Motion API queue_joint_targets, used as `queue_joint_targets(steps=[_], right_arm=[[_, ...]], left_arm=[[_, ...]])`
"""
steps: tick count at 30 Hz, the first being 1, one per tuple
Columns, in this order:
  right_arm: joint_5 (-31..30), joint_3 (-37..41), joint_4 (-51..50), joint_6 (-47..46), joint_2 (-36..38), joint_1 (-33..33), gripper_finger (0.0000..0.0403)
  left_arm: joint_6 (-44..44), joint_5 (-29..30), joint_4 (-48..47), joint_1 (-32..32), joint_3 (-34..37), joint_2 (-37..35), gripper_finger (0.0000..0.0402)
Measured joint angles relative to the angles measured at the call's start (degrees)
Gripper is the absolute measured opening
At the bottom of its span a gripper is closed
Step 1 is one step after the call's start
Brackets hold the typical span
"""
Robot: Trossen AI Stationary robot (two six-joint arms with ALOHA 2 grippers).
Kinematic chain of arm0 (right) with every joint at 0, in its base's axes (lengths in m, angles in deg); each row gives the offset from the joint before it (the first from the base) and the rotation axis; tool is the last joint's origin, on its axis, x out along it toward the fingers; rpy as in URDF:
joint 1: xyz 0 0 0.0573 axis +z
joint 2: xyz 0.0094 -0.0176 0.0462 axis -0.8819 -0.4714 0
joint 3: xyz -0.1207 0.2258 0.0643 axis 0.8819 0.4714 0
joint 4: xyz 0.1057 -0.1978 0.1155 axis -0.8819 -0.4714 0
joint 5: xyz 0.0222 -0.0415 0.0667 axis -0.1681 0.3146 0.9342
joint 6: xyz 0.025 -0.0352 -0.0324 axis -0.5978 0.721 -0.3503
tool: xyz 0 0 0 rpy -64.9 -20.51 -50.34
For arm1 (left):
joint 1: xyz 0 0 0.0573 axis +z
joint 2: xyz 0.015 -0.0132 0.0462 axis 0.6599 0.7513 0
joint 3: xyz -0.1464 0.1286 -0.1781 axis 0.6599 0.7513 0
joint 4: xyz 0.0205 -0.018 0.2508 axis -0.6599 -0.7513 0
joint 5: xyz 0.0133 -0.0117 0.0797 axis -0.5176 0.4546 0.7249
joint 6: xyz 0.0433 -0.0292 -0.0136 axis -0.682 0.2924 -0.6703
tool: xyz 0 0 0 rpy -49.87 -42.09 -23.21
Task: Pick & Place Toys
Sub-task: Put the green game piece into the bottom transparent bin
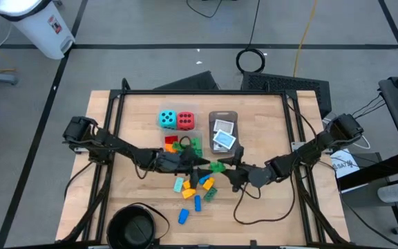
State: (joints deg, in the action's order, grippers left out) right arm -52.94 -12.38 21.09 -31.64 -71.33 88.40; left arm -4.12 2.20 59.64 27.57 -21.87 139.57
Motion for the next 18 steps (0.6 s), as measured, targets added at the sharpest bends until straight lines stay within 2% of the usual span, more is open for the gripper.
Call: queue_joint_targets(steps=[9, 18], right_arm=[[-1.8, 0.0, 0.6, 0.0, 0.0, 0.7, 0.0147], [-2.8, 0.0, 4.6, 1.5, 0.0, -0.5, 0.0151]], left_arm=[[4.1, -2.3, -1.6, 1.2, -0.8, 0.4, 0.0314], [3.6, -1.9, 0.5, 0.8, -0.8, 0.4, 0.0333]])
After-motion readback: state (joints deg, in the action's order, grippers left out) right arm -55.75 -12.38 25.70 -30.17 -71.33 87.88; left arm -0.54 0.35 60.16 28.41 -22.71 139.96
